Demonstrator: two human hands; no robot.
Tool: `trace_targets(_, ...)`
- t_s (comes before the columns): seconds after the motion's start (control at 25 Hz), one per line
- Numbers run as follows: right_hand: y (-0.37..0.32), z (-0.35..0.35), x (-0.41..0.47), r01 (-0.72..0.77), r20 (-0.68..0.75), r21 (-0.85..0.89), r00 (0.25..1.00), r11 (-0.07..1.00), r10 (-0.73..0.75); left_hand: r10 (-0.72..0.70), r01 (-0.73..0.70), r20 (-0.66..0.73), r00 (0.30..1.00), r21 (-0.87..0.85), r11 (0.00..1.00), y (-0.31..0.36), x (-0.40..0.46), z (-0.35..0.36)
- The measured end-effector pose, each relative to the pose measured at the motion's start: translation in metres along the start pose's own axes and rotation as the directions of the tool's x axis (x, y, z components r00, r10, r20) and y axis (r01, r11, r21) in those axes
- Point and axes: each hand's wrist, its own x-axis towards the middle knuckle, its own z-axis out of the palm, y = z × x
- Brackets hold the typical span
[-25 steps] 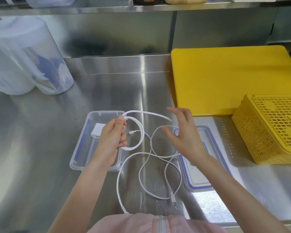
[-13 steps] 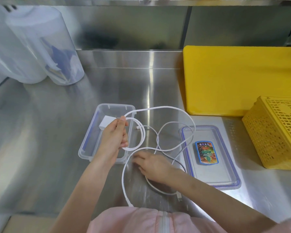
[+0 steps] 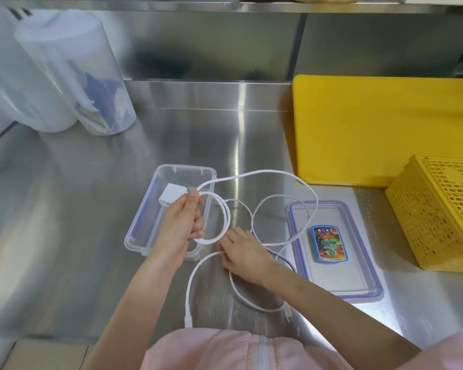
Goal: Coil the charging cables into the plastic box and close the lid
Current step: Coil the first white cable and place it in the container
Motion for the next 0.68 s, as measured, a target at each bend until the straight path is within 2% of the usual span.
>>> trace_targets(0.04, 0.002, -0.004, -0.004, -0.051, -0.059, 0.132, 0.997, 0.990, 0.059, -0.008, 0.009, 0.008, 1.000, -0.013, 1.000, 0.000, 0.000, 0.000)
trace_targets(0.12, 0.006, -0.015, -0.010, -0.130, -0.105, 0.452, 0.975, 0.883, 0.197, -0.032, 0.033, 0.034, 0.999, -0.049, 0.998, 0.000, 0.000, 0.002)
trace_targets(0.16, 0.008, -0.021, -0.013, -0.146, -0.109, 0.553, 0.963, 0.820, 0.245, -0.043, 0.047, 0.045, 0.998, -0.072, 0.996, 0.000, 0.001, 0.003)
trace_targets(0.24, 0.014, -0.030, -0.018, -0.183, -0.104, 0.645, 0.941, 0.742, 0.322, -0.065, 0.072, 0.061, 0.996, -0.111, 0.991, 0.000, 0.001, 0.004)
trace_targets(0.32, 0.021, -0.038, -0.023, -0.249, -0.044, 0.685, 0.924, 0.684, 0.380, -0.083, 0.092, 0.073, 0.994, -0.131, 0.987, 0.000, 0.002, 0.003)
trace_targets(0.52, 0.038, -0.047, -0.031, -0.414, 0.076, 0.610, 0.879, 0.675, 0.470, -0.110, 0.122, 0.100, 0.989, -0.125, 0.985, -0.001, 0.002, 0.004)
trace_targets(0.68, 0.040, -0.055, -0.033, -0.417, 0.067, 0.525, 0.889, 0.742, 0.453, -0.110, 0.125, 0.121, 0.986, -0.121, 0.985, -0.004, -0.001, 0.007)
